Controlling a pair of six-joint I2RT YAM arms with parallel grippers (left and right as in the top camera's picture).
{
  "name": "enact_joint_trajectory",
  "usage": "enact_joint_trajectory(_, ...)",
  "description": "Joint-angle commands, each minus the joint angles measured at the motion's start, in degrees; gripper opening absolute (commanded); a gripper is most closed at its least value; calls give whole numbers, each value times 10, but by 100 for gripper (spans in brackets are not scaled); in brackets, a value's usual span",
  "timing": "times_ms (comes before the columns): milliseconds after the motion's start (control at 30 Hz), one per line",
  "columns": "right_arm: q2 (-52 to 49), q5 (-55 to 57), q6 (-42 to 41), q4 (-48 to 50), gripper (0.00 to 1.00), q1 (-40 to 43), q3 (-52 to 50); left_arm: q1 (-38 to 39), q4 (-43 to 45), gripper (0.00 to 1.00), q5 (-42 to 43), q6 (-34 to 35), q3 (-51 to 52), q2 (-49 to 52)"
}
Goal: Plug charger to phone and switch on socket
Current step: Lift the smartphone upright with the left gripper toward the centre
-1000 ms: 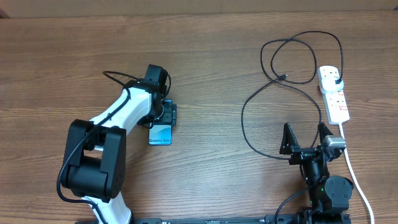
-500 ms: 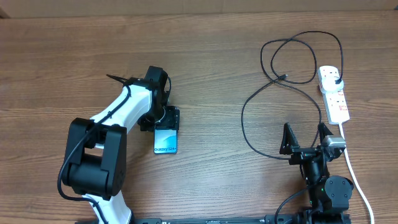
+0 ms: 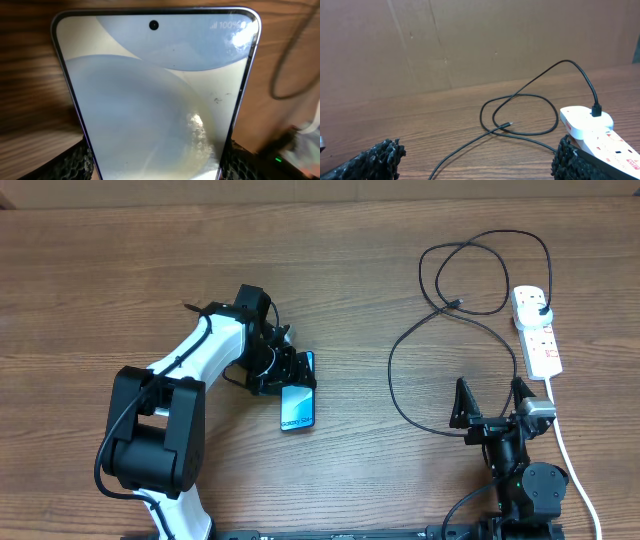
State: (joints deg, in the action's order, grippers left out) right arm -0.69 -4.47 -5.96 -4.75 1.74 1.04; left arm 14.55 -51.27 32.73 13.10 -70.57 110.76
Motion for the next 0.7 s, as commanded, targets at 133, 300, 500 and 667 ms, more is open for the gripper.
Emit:
enact_joint_trajectory(133,5,4,-2,2,100,-3,-6,1,-1,66,163,-13,-16,5)
enact_joint_trajectory(300,5,4,-2,2,100,-3,-6,1,3,66,254,-13,-16,5)
enact_joint_trajectory(500,5,4,-2,2,100,-3,-6,1,5,63,347,-10,-16,5)
enact_joint_trajectory(667,5,4,-2,2,100,-3,-6,1,6,64,405,-2,-16,5)
